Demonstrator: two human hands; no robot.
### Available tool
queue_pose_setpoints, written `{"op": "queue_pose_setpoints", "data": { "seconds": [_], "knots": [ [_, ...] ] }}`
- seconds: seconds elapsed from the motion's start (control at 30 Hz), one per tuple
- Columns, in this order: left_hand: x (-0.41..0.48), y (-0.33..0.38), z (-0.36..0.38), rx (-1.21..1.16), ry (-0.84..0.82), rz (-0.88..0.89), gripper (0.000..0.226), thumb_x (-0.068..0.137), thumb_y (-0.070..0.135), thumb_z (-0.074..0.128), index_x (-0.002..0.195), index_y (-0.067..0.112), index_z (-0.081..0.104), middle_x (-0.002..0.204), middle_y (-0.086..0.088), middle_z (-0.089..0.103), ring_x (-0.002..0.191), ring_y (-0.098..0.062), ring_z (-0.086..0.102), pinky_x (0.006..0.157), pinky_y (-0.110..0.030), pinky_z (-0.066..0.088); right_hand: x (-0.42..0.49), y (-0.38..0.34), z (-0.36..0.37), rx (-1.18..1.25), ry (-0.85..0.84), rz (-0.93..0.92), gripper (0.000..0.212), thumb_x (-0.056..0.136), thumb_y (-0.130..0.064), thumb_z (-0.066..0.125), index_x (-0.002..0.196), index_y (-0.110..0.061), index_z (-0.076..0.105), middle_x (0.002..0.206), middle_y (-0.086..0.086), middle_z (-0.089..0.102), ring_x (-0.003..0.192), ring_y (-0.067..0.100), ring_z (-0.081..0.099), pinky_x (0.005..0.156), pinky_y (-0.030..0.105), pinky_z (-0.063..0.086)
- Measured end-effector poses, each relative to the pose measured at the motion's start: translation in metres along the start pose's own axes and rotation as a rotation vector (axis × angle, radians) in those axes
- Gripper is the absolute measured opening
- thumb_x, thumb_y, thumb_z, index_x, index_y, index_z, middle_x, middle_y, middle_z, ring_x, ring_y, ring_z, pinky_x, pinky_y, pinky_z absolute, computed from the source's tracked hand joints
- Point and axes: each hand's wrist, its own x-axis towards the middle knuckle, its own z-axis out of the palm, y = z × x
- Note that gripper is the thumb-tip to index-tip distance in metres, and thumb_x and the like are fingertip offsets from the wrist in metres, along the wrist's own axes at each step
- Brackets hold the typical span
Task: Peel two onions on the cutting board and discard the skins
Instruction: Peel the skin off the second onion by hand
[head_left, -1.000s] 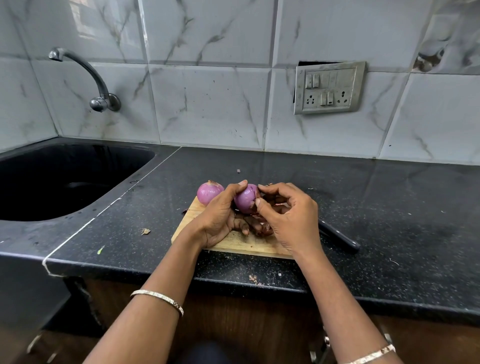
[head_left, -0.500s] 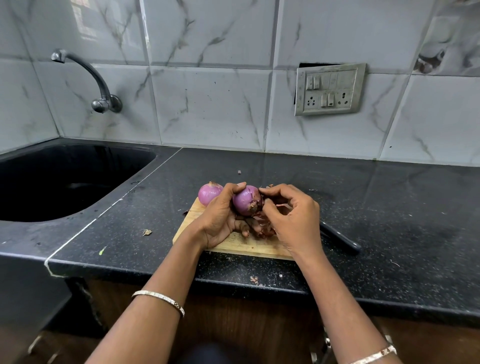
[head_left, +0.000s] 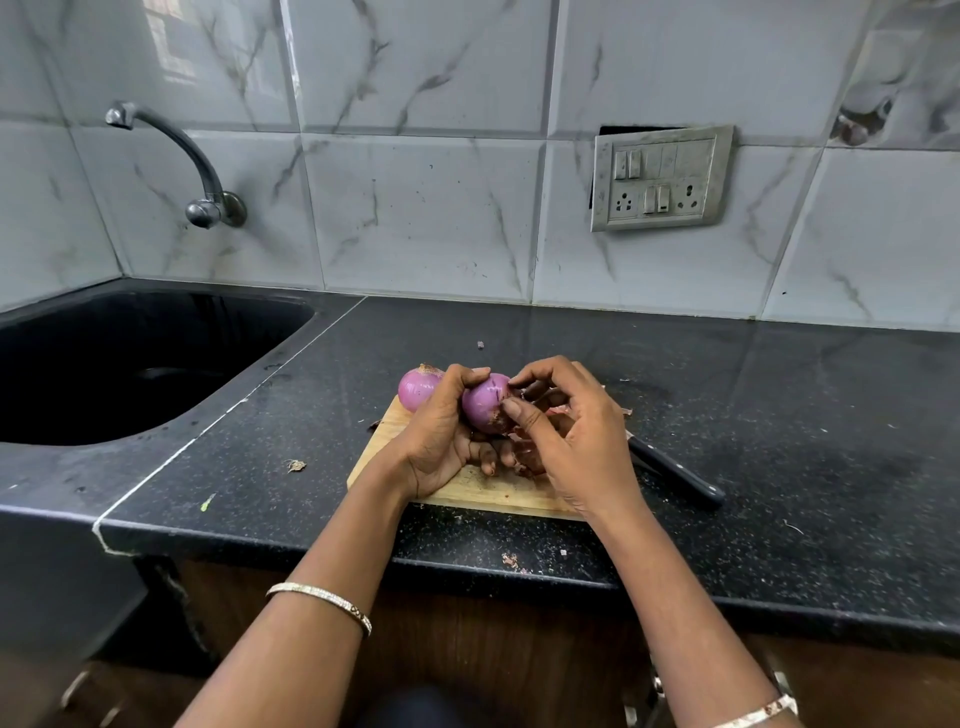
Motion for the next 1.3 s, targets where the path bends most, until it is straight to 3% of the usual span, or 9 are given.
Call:
{"op": "queue_pose_setpoints", "data": {
  "seconds": [0.23, 0.4, 0.67, 0.9, 1.3],
  "knots": [
    [-0.0004, 0.0003, -0.0008, -0.032, -0.001, 0.004, 0.055, 0.103, 0.040, 0.033, 0.084, 0.005, 0.071, 0.075, -0.020, 0.062, 0.046, -0.023, 0.059, 0.036, -0.022, 0.041, 0.0001, 0.0031, 0.0017, -0.046, -0.023, -0.012, 0.013, 0.090, -0.011, 0.073, 0.095, -0.021, 0.066, 0.096, -0.009, 0.061, 0.088, 0.013, 0.062, 0.078, 0.042, 0.054],
    [-0.0001, 0.0004, -0.0012, -0.017, -0.004, 0.009, 0.054, 0.103, 0.040, 0.034, 0.091, 0.003, 0.071, 0.081, -0.024, 0.061, 0.047, -0.024, 0.058, 0.037, -0.023, 0.041, -0.0006, -0.0003, 0.0015, -0.048, -0.040, -0.040, 0.015, 0.094, -0.016, 0.071, 0.106, -0.022, 0.065, 0.102, -0.010, 0.061, 0.094, 0.009, 0.062, 0.082, 0.034, 0.054],
    [-0.0016, 0.0002, -0.0001, -0.001, 0.000, 0.007, 0.048, 0.102, 0.038, 0.034, 0.093, 0.004, 0.066, 0.076, -0.020, 0.061, 0.046, -0.023, 0.058, 0.036, -0.023, 0.041, 0.0003, 0.0006, -0.0001, -0.086, -0.044, -0.041, 0.009, 0.095, -0.010, 0.068, 0.096, -0.018, 0.065, 0.093, -0.008, 0.060, 0.089, 0.011, 0.059, 0.078, 0.018, 0.045],
    [-0.0015, 0.0009, 0.0009, 0.006, 0.007, 0.016, 0.050, 0.102, 0.038, 0.034, 0.093, 0.001, 0.067, 0.073, -0.019, 0.061, 0.045, -0.023, 0.057, 0.035, -0.022, 0.041, 0.0009, -0.0006, 0.0004, -0.080, -0.048, -0.054, 0.013, 0.095, -0.014, 0.068, 0.104, -0.020, 0.062, 0.100, -0.007, 0.062, 0.091, 0.010, 0.061, 0.079, 0.021, 0.048],
    [-0.0017, 0.0004, 0.0006, 0.025, 0.011, 0.012, 0.048, 0.103, 0.038, 0.034, 0.093, 0.001, 0.063, 0.068, -0.017, 0.059, 0.045, -0.023, 0.057, 0.035, -0.022, 0.040, 0.0000, 0.0033, 0.0004, -0.097, -0.052, -0.036, 0.008, 0.096, -0.009, 0.065, 0.097, -0.015, 0.061, 0.095, -0.006, 0.059, 0.089, 0.010, 0.058, 0.077, 0.025, 0.047]
  ]
}}
